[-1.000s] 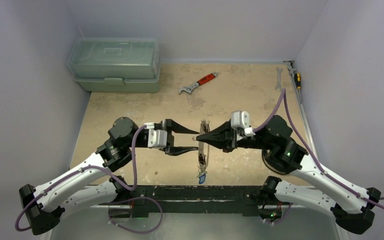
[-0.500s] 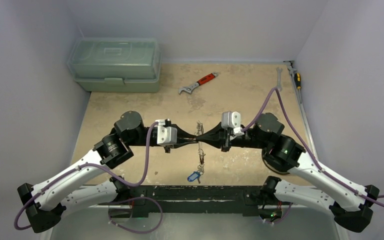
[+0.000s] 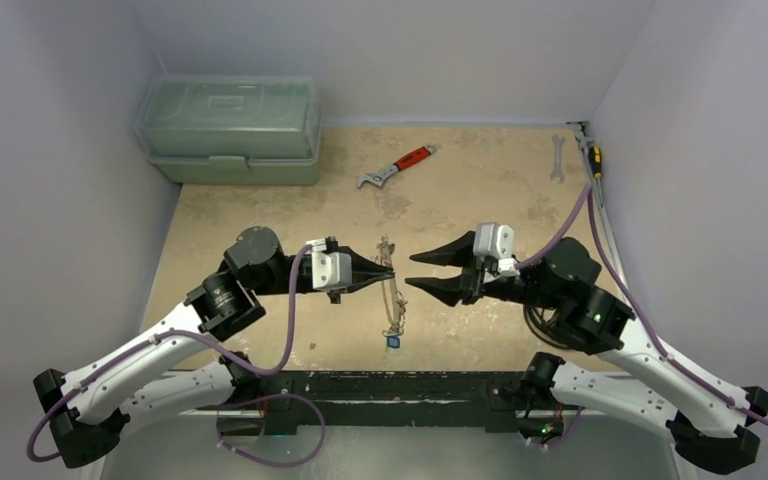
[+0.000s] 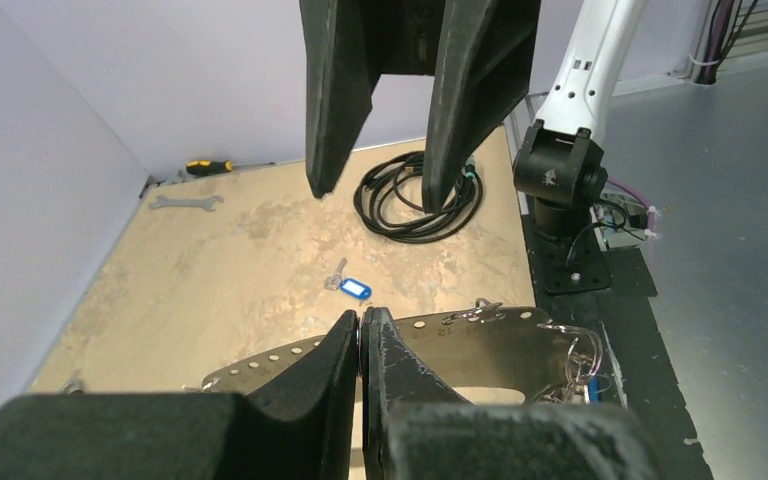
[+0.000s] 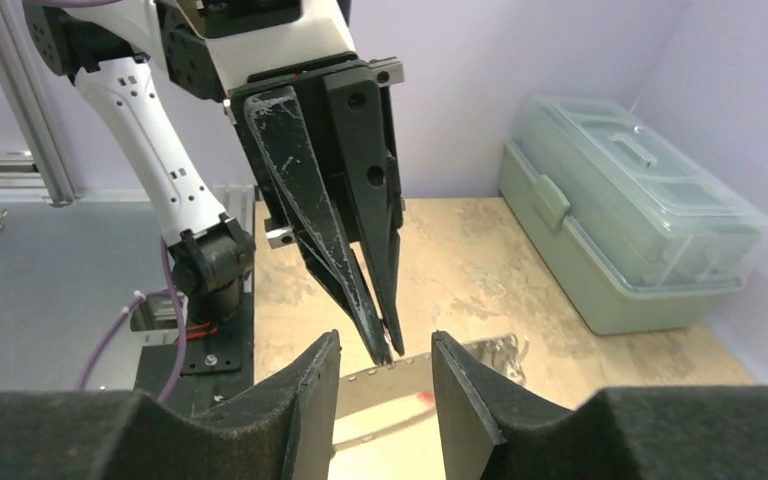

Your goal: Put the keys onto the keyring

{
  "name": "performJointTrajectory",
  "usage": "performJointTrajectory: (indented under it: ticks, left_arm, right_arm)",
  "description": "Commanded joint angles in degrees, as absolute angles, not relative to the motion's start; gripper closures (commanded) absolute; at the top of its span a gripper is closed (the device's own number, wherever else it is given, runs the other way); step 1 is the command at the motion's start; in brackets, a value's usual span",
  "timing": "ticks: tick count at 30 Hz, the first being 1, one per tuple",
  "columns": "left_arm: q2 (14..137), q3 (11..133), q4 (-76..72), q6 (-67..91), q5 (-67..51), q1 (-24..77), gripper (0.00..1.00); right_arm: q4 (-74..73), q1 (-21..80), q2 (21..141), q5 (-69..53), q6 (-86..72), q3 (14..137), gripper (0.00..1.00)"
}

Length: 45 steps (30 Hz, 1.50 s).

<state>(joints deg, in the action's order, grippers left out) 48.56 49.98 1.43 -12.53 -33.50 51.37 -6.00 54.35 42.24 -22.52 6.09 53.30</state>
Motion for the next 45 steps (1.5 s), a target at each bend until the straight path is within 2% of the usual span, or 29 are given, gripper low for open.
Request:
performJointTrajectory:
  ticks: [1, 15, 31, 45]
  left_arm:
    - [46.0, 48.6, -6.3, -11.0, -32.0, 51.2, 1.00]
    - [43.1, 42.1, -21.5, -3.9, -31.7, 51.2, 1.00]
    - [44.3, 30.1, -57.2, 11.8, -27.2, 51.2, 1.00]
    - [48.8, 30.4, -69.1, 18.1, -29.4, 51.2, 1.00]
  right_arm:
    - [-4.8, 54.5, 40.8, -18.8, 4.4, 51.9, 0.57]
    - [3.5, 54.5, 44.6, -22.3, 0.4, 48.6, 0.62]
    - [13.8, 54.5, 45.8, -28.9, -5.9, 46.8, 0.66]
    - [18.8, 54.5, 43.4, -27.3, -8.0, 45.1, 0.66]
